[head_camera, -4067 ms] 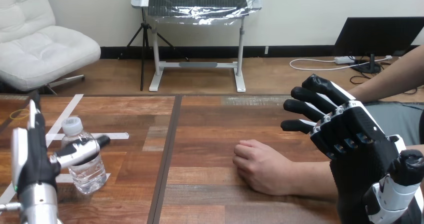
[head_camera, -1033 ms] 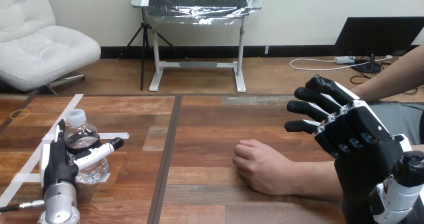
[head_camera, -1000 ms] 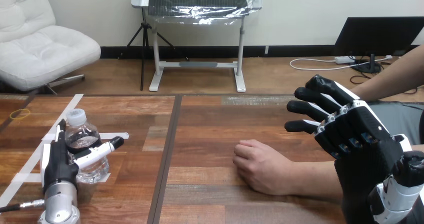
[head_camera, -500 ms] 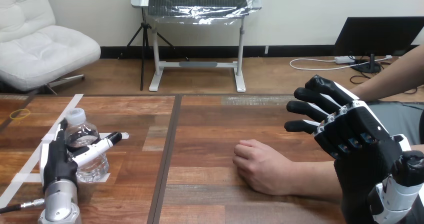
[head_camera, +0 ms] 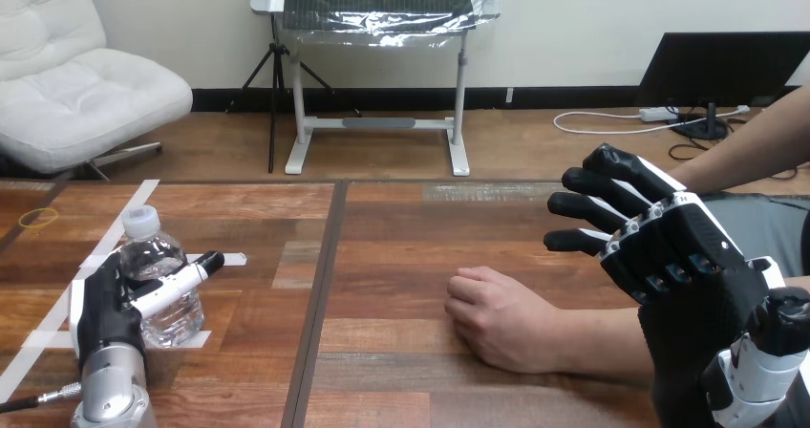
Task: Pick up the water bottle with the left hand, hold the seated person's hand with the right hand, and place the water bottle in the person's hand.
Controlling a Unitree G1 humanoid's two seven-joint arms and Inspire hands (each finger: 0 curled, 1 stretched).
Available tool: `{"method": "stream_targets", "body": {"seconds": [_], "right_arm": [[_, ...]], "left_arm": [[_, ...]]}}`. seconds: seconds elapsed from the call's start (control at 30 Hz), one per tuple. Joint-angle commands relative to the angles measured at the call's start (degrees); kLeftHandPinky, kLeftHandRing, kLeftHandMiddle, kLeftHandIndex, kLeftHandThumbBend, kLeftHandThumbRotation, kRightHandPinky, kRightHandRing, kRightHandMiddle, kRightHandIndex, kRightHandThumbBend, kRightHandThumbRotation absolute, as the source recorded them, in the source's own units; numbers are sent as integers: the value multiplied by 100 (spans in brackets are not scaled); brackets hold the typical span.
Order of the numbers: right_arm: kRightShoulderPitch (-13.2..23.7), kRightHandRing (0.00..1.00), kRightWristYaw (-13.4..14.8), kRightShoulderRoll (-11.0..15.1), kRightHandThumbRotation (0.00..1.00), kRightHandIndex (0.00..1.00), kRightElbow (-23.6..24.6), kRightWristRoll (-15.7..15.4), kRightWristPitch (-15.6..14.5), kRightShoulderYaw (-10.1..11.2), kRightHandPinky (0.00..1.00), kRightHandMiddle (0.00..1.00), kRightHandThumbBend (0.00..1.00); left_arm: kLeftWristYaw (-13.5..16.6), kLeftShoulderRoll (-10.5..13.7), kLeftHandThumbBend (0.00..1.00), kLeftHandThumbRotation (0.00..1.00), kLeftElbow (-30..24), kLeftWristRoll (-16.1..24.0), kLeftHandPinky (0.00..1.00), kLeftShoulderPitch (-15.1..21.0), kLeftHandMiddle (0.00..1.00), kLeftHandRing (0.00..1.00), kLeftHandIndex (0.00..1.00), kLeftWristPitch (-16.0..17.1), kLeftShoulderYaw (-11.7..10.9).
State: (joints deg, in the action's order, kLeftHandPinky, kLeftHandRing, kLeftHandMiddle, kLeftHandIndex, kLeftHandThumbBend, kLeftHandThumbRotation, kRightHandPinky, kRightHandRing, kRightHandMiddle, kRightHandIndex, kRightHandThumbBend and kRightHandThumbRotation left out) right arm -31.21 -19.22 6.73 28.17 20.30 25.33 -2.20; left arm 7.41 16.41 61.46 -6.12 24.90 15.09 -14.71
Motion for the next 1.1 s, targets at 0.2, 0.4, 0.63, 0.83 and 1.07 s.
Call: {"method": "stream_targets", "body": {"seconds": [0.2, 0.4, 0.63, 0.83, 1.07], "right_arm": [[297, 77, -10, -3, 96, 79, 96, 47, -13, 5, 67, 79, 97], [294, 77, 16, -25, 96, 79, 84, 8, 2, 6, 67, 79, 97], [310, 76, -3, -28, 96, 79, 54, 22, 23, 1, 66, 79, 96], [315, 77, -3, -37, 96, 79, 43, 12, 29, -5, 66, 79, 96], [321, 77, -17, -45, 97, 80, 21, 24, 48, -10, 67, 79, 95]], "left_arm": [[162, -111, 79, 1, -381, -56, 42, 463, 52, 46, 51, 149, -50], [244, -102, 71, 0, -365, 11, 34, 446, 44, 39, 45, 269, -13], [355, -103, 65, 0, -399, 61, 30, 436, 37, 33, 40, 302, 16], [374, -104, 62, 0, -433, 49, 27, 428, 35, 31, 39, 296, 19], [411, -112, 61, 0, -500, 56, 26, 406, 34, 30, 38, 299, 31]]}}
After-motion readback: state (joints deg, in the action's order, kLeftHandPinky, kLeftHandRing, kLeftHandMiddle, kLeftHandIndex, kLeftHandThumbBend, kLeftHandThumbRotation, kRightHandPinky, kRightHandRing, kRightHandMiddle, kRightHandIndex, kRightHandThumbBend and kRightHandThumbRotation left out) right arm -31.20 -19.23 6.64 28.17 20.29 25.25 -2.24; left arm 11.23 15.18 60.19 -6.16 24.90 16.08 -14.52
